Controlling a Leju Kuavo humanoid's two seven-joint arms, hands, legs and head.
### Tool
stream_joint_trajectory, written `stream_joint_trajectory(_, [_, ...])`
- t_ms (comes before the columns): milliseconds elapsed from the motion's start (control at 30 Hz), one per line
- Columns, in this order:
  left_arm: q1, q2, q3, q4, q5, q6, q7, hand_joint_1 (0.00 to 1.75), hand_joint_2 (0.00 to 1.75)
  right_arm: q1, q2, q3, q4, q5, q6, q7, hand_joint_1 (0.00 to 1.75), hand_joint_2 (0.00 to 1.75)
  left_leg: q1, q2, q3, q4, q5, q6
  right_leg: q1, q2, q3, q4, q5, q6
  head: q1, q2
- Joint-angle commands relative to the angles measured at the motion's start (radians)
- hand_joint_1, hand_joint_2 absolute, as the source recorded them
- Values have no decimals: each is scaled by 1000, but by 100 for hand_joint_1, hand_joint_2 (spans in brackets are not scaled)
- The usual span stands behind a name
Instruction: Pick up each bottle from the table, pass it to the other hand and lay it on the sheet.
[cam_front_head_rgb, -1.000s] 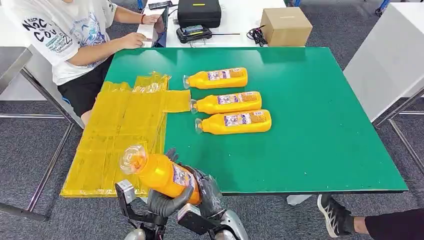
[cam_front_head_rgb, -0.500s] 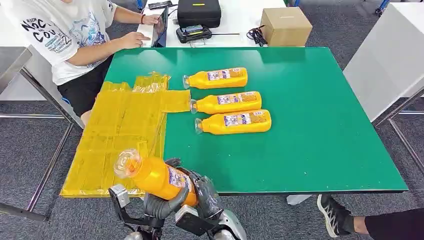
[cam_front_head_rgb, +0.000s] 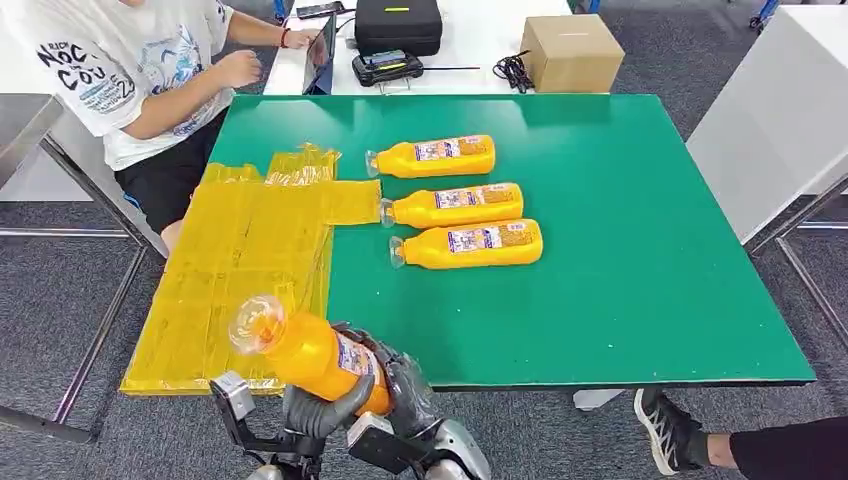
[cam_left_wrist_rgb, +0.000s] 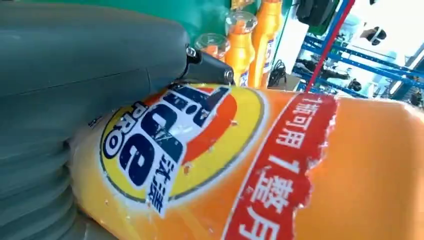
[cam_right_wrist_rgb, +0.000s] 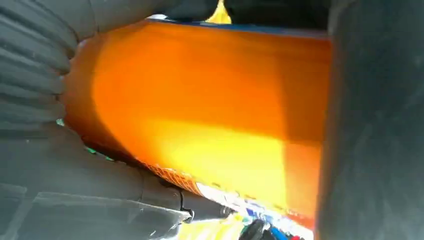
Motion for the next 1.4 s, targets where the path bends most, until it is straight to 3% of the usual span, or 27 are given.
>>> stream_joint_trajectory(33, [-45, -26, 3, -41, -28, 45, -20, 175, 175, 90, -70, 1, -164, -28, -7, 57, 0, 0, 2, -4, 2, 1, -1, -1, 2, -5, 4, 0, -2, -2, 0, 0])
stream_joint_trajectory(433, [-45, -27, 5, -41, -35, 52, -24, 175, 175, 104, -79, -7, -213, -25, -10, 64, 0, 0, 2, -1, 3, 0, -2, -2, 2, -2, 4, -1, -2, -2, 0, 0])
stream_joint_trajectory(667, [-39, -39, 33, -43, -48, 86, -30, 175, 175, 195, -110, -76, -548, -15, -43, 61, 0, 0, 1, -2, 0, 1, -1, -1, 1, -2, 1, 0, -1, -1, 0, 0])
stream_joint_trajectory(800, [-62, -44, 63, -39, -160, 187, -66, 175, 175, 217, -111, -77, -633, -75, 22, 28, 0, 0, 2, -2, 1, 1, -2, -2, 2, -2, 3, 0, -2, -2, 0, 0])
stream_joint_trajectory(867, [-133, -1, 93, -2, -321, 335, -118, 175, 175, 224, -115, -89, -703, -139, 95, -9, 0, 0, 2, -2, 1, 1, -2, -2, 2, -2, 3, 0, -2, -2, 0, 0])
stream_joint_trajectory(1167, [-153, -7, 142, 13, -332, 301, -115, 175, 175, 234, -107, -112, -725, -128, 126, 7, 0, 0, 1, 0, 3, -1, -1, -2, 2, 0, 4, -1, -1, -2, 0, 0])
stream_joint_trajectory(1200, [-168, -2, 150, 21, -426, 415, -162, 175, 175, 230, -113, -105, -752, -160, 155, -15, 0, 0, 2, 0, 4, 0, -2, -2, 2, -1, 6, -1, -1, -2, 0, 0])
stream_joint_trajectory(1300, [-314, 80, 237, 144, -637, 606, -139, 175, 175, 228, -132, -119, -925, -306, 230, -15, 0, 0, 2, -1, 3, 1, -1, -2, 2, -2, 5, 0, -1, -3, 0, 0])
stream_joint_trajectory(1400, [-449, 155, 341, 307, -714, 631, -127, 175, 175, 254, -112, -201, -1016, -414, 354, -15, 0, 0, 3, -3, 2, 0, 0, -3, 3, -3, 5, 0, -1, -4, 1, 0])
